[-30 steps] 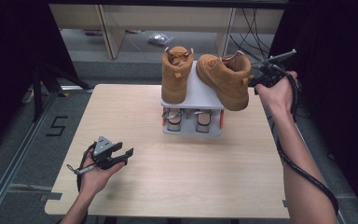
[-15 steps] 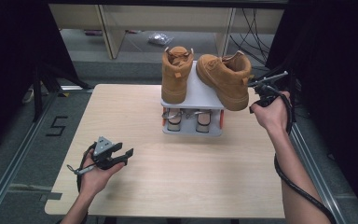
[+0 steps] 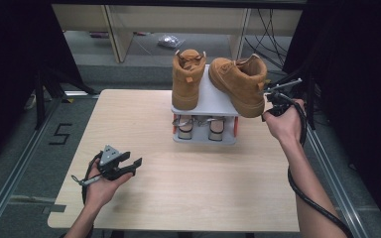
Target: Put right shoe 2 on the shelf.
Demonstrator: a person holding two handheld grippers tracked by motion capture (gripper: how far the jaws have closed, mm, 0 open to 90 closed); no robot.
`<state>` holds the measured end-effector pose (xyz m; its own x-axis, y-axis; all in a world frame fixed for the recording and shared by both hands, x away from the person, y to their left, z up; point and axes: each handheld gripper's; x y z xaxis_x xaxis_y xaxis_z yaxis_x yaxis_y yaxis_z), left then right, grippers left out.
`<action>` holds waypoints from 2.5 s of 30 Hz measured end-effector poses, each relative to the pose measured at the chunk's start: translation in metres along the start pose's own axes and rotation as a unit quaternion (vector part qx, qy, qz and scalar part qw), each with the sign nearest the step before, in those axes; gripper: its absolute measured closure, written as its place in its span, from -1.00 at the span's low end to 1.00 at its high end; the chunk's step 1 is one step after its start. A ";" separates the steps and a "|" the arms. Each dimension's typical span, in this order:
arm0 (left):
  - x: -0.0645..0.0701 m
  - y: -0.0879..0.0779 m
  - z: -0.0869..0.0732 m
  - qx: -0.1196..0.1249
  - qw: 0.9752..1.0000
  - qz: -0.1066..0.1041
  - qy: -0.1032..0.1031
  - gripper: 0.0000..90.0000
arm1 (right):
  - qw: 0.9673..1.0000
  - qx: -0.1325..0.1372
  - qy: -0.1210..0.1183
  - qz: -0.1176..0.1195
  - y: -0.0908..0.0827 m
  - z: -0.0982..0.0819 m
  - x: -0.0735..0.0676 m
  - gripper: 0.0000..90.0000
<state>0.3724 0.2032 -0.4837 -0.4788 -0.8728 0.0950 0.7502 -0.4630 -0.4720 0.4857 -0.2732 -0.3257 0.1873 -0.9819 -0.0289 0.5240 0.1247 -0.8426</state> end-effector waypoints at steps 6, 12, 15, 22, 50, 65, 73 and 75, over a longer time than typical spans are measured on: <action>0.001 0.001 0.000 0.000 1.000 -0.001 0.001 -0.01 | 1.000 0.008 0.006 0.010 -0.002 0.000 -0.004 1.00; 0.000 0.000 0.000 -0.001 1.000 0.001 0.000 -0.01 | 1.000 0.015 -0.005 0.013 -0.001 0.004 -0.009 1.00; 0.000 0.000 0.000 -0.001 1.000 0.001 0.000 -0.01 | 1.000 0.014 -0.004 0.010 0.002 0.006 -0.014 1.00; -0.001 0.000 0.000 -0.001 1.000 0.002 -0.002 -0.01 | 1.000 0.013 -0.005 0.005 0.002 0.011 -0.025 1.00; -0.001 0.000 -0.001 0.002 1.000 0.000 -0.004 -0.01 | 0.999 -0.016 -0.034 0.028 0.008 0.024 -0.057 1.00; 0.000 0.001 -0.001 0.001 1.000 -0.001 -0.003 -0.01 | 0.998 -0.034 -0.040 0.028 0.013 0.022 -0.061 1.00; -0.001 0.000 -0.001 0.001 1.000 -0.001 -0.003 -0.01 | 0.998 -0.035 -0.040 0.033 0.013 0.023 -0.063 1.00; -0.001 0.000 -0.001 0.000 1.000 0.001 -0.003 -0.01 | 0.998 -0.035 -0.039 0.034 0.013 0.023 -0.063 1.00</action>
<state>0.3724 0.2043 -0.4843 -0.4741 -0.8750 0.0984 0.7520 -0.4605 -0.4716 0.5002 -0.2065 -0.3225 0.2866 -0.9569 -0.0475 0.4495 0.1781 -0.8753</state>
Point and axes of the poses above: each handheld gripper's, and its own axes: y roughly forward along the jaws, z roughly out of its top, x roughly to its right
